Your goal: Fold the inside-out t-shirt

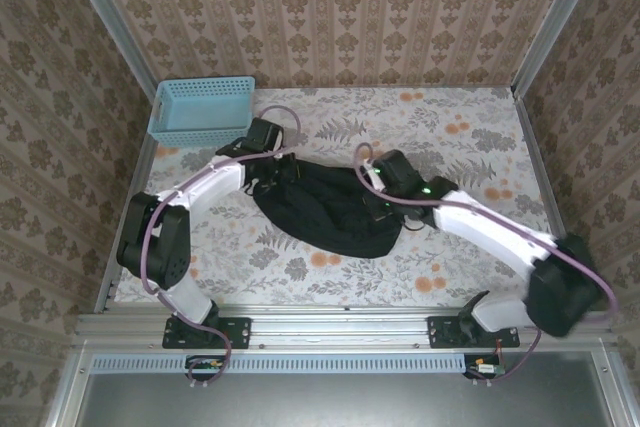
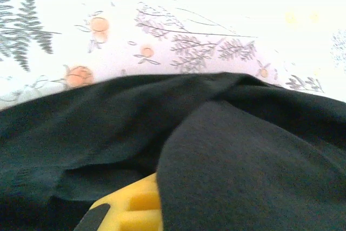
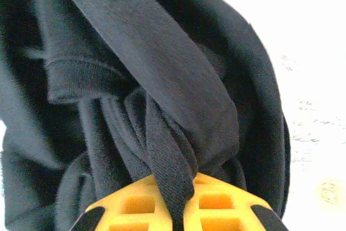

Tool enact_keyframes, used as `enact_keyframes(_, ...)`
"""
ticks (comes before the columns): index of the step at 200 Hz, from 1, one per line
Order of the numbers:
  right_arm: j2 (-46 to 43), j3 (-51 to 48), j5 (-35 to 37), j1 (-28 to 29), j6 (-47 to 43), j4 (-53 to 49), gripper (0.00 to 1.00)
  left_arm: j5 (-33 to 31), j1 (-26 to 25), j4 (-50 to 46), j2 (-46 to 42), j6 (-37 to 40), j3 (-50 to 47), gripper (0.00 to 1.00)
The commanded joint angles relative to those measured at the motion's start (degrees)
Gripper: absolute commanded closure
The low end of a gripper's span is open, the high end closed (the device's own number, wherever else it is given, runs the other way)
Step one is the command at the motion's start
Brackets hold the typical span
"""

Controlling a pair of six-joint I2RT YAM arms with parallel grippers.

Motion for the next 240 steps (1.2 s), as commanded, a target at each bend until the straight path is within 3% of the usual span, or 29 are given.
enact_keyframes(1, -13.9, -6.3, -8.2, -2.8, 1.1, 9.8, 1.00, -3.1, 2.4, -3.8, 1.2, -1.3, 2.3, 1.00)
enact_keyframes(16, -19.3, -12.0, -13.8, -4.9, 3.9, 15.1, 1.00, -3.2, 3.2, -4.2, 2.6, -1.3, 2.6, 1.00)
enact_keyframes(42, -23.4, -19.7, -12.2, -5.2, 7.7, 20.0, 1.00, -3.6, 3.1, -5.3, 4.3, -0.1, 2.8, 1.00)
enact_keyframes(57, -22.8, -23.0, -11.8, -5.3, 9.6, 21.3, 1.00, -2.6, 1.8, -6.2, 4.3, 1.8, 3.2, 0.88)
enact_keyframes(68, -21.6, -24.6, -11.4, -5.3, 10.8, 22.2, 1.00, -3.6, 0.6, -8.0, 3.1, 3.5, 3.6, 0.74)
enact_keyframes(95, -20.0, -27.1, -10.9, -5.2, 12.0, 23.7, 1.00, -11.1, -8.7, -11.0, -4.5, 6.7, 2.8, 0.47)
enact_keyframes(115, -20.0, -27.4, -11.3, -5.2, 12.0, 23.7, 1.00, -14.2, -16.2, -10.6, -9.5, 10.0, 2.0, 0.38)
enact_keyframes(136, -19.9, -26.9, -11.7, -5.0, 11.9, 23.7, 1.00, -15.2, -21.9, -11.4, -9.1, 13.1, 3.2, 0.33)
enact_keyframes(185, -19.8, -25.7, -11.4, -4.9, 11.6, 23.3, 1.00, -19.3, -23.8, -14.7, -0.5, 14.1, 8.2, 0.36)
enact_keyframes(226, -20.4, -25.4, -10.7, -4.9, 11.3, 22.4, 1.00, -21.0, -23.8, -15.7, 4.2, 15.1, 10.1, 0.47)
enact_keyframes(240, -20.5, -25.5, -10.7, -4.9, 11.3, 22.2, 1.00, -23.2, -23.7, -15.8, 4.6, 14.4, 9.9, 0.56)
